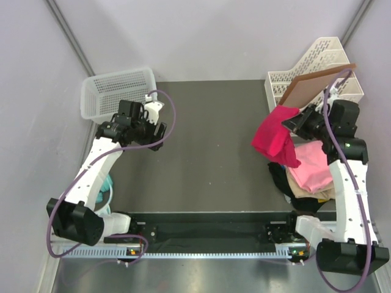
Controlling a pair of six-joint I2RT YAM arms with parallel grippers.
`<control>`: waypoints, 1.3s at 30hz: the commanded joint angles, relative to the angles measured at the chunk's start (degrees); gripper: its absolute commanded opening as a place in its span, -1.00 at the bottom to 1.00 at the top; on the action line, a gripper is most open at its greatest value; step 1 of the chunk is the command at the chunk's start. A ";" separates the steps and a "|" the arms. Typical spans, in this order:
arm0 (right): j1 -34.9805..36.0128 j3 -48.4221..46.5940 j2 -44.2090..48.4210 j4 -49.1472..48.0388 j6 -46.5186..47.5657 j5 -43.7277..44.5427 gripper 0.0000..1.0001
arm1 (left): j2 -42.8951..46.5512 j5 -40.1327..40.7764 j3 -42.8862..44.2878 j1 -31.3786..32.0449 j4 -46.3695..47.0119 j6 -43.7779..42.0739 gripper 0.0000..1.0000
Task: Fold and stack the t-shirts
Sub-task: Put the neatly folded tshirt into the corner of the board with the right arm
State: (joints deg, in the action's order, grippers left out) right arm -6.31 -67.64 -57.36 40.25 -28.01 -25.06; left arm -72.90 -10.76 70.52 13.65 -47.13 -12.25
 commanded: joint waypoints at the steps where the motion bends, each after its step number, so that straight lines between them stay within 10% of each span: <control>1: -4.32 -1.63 2.17 2.55 -0.46 7.03 -1.00 | 0.31 1.36 -0.65 -0.64 2.49 -1.55 0.54; 20: -12.76 9.97 9.20 7.22 -1.43 39.37 -1.00 | -1.36 1.98 -1.35 -1.26 1.61 -5.76 0.54; 29: -25.24 21.51 2.18 0.53 -8.19 40.97 -0.97 | -2.51 3.73 0.76 -1.26 -0.24 -7.44 0.53; 32: -28.23 19.04 -2.64 1.50 -8.90 39.13 -0.51 | -2.24 4.08 0.23 -1.34 -0.59 -7.70 0.53; 36: -31.75 17.98 -7.14 1.15 -8.99 34.64 0.81 | -1.54 4.87 -0.56 -1.34 -0.85 -8.49 0.53; 39: -32.10 15.61 -8.03 2.72 -8.20 33.33 0.99 | -0.84 5.58 -1.26 -1.34 -0.59 -9.19 0.53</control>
State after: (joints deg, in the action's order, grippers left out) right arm -37.50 -47.46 -64.71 43.99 -36.21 10.66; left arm -76.23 -6.48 68.93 12.71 -47.88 -19.70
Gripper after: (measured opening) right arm 0.974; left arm 0.766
